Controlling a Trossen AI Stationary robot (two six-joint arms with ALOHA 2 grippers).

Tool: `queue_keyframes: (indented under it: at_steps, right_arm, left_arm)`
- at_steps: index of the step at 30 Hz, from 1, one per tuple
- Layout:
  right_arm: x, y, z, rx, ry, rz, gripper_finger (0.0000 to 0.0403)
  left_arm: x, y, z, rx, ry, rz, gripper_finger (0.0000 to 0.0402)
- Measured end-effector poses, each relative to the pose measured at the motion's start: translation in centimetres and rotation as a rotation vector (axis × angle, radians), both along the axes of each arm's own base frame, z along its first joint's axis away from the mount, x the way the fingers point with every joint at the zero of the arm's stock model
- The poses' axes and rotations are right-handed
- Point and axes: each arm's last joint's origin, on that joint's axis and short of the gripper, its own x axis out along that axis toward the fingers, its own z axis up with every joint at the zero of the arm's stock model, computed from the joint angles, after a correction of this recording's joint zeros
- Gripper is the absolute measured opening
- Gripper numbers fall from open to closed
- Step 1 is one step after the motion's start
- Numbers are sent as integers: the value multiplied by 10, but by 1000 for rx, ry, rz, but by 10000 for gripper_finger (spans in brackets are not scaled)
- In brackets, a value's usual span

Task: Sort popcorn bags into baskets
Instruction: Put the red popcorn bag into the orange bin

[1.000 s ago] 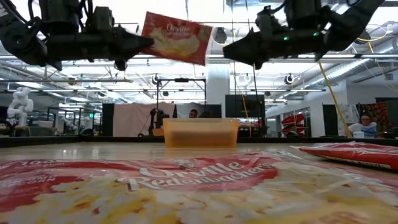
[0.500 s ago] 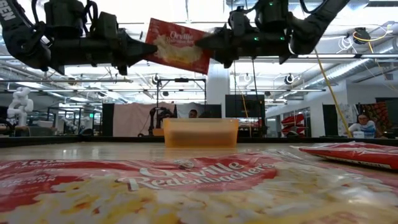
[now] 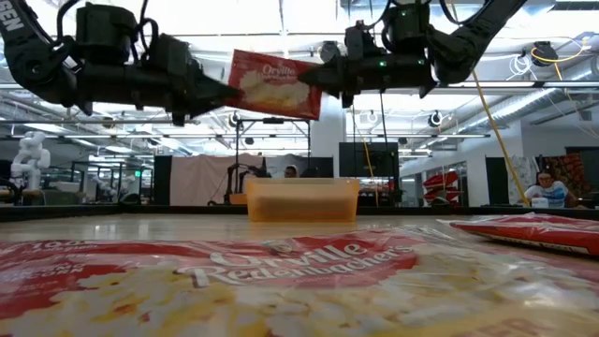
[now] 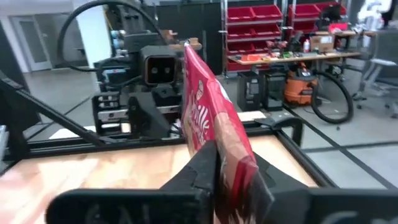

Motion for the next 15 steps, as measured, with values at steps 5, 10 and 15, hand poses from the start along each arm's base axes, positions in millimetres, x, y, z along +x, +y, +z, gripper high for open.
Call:
queue_keyframes:
  at_steps: [5,10,15]
  right_arm:
    - [-15,-22,4,7,21,-31,11]
    - [-29,-61,9,54,112,-52,10]
    - [-37,-97,13,94,200,-58,16]
  left_arm:
    - [-1,2,-12,-88,104,89,208]
    - [0,-3,-17,-107,149,61,237]
    - [3,-13,-17,-93,154,9,241]
